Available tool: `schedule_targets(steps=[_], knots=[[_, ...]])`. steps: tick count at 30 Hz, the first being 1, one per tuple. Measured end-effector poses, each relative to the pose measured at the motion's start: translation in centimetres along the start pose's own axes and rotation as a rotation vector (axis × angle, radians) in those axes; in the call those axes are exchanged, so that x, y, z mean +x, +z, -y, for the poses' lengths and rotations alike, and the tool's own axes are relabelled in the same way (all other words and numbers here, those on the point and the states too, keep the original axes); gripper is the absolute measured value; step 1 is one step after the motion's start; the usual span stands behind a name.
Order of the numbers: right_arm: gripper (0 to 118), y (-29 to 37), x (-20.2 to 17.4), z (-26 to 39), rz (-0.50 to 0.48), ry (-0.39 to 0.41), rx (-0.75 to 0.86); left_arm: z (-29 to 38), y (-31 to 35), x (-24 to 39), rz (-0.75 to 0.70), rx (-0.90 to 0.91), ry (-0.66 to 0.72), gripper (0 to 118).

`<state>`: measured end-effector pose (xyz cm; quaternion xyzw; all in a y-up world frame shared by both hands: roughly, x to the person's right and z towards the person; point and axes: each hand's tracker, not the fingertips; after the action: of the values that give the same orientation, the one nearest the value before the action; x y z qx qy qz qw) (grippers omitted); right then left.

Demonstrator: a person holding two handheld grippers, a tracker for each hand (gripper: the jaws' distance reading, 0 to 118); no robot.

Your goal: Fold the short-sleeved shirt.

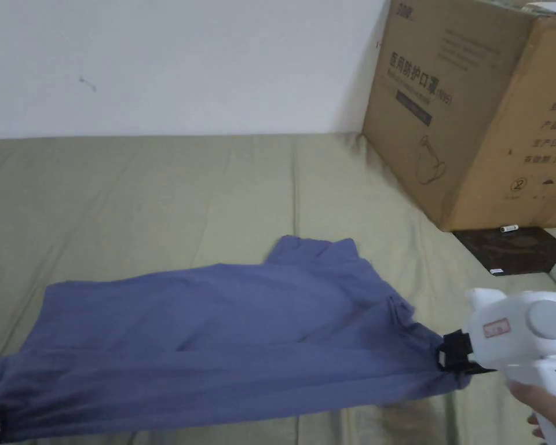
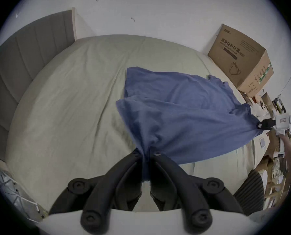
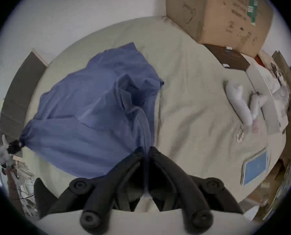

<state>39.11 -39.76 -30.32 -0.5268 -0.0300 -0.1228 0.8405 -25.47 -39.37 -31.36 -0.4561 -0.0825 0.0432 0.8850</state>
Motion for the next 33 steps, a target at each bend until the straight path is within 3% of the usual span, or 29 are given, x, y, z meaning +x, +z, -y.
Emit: schedule_targets(steps=[3, 6, 8, 9, 10, 11, 12, 13, 14, 15, 20, 21, 22, 23, 24, 25, 29, 33], knots=[[1, 2.8, 1.1, 4.3, -0.002, 0.009, 0.007, 2.8, 2.2, -1.3, 0.058, -0.052, 0.006, 6], [1, 3.8, 1.3, 9.4, -0.038, -0.065, -0.048, 6.4, 3.3, -1.9, 0.075, -0.118, 0.013, 6], [1, 3.2, 1.3, 11.7, -0.031, -0.068, -0.065, 8.1, 2.9, -2.3, 0.080, -0.149, 0.012, 7], [1, 2.8, 1.3, 12.7, -0.029, -0.070, -0.076, 8.8, 2.7, -2.5, 0.085, -0.159, 0.017, 11], [4, 2.4, 1.3, 13.2, -0.026, -0.078, -0.077, 9.2, 2.6, -2.6, 0.093, -0.169, 0.034, 27], [19, 2.2, 1.2, 13.6, -0.025, -0.095, -0.078, 9.4, 2.3, -2.8, 0.103, -0.165, 0.054, 64], [43, 1.9, 1.0, 13.7, -0.030, -0.109, -0.075, 9.6, 2.4, -2.9, 0.115, -0.139, 0.077, 97], [79, 2.0, 0.7, 13.8, -0.034, -0.112, -0.067, 9.6, 2.7, -3.0, 0.129, -0.105, 0.096, 115], [111, 2.4, 0.2, 13.8, -0.018, -0.106, -0.050, 9.4, 3.0, -3.0, 0.121, -0.097, 0.098, 118], [118, 2.7, 0.1, 13.5, -0.002, -0.087, -0.028, 9.2, 3.0, -3.0, 0.116, -0.094, 0.092, 118], [117, 5.2, -2.0, 11.5, -0.056, -0.058, 0.085, 7.1, 5.1, -1.9, 0.117, 0.011, 0.067, 117], [116, 5.7, -2.9, 11.0, -0.069, -0.049, 0.109, 6.6, 5.5, -1.5, 0.118, 0.029, 0.067, 111], [113, 6.2, -3.8, 10.5, -0.077, -0.035, 0.137, 6.1, 5.7, -1.1, 0.127, 0.045, 0.074, 97], [94, 6.7, -4.7, 10.0, -0.084, -0.027, 0.154, 5.3, 5.8, -0.9, 0.131, 0.053, 0.076, 52], [55, 7.3, -5.7, 9.2, -0.101, -0.014, 0.159, 4.6, 6.1, -0.5, 0.147, 0.055, 0.075, 12], [0, 7.6, -6.7, 8.7, -0.110, 0.007, 0.186, 4.0, 6.3, -0.1, 0.167, 0.078, 0.067, 0], [0, 7.7, -10.4, 5.9, -0.122, 0.109, 0.284, 0.9, 5.9, 2.1, 0.106, 0.152, -0.040, 0], [0, 4.9, -12.2, 3.9, -0.151, 0.132, 0.302, -3.0, 2.4, 1.8, 0.134, 0.119, 0.005, 0]])
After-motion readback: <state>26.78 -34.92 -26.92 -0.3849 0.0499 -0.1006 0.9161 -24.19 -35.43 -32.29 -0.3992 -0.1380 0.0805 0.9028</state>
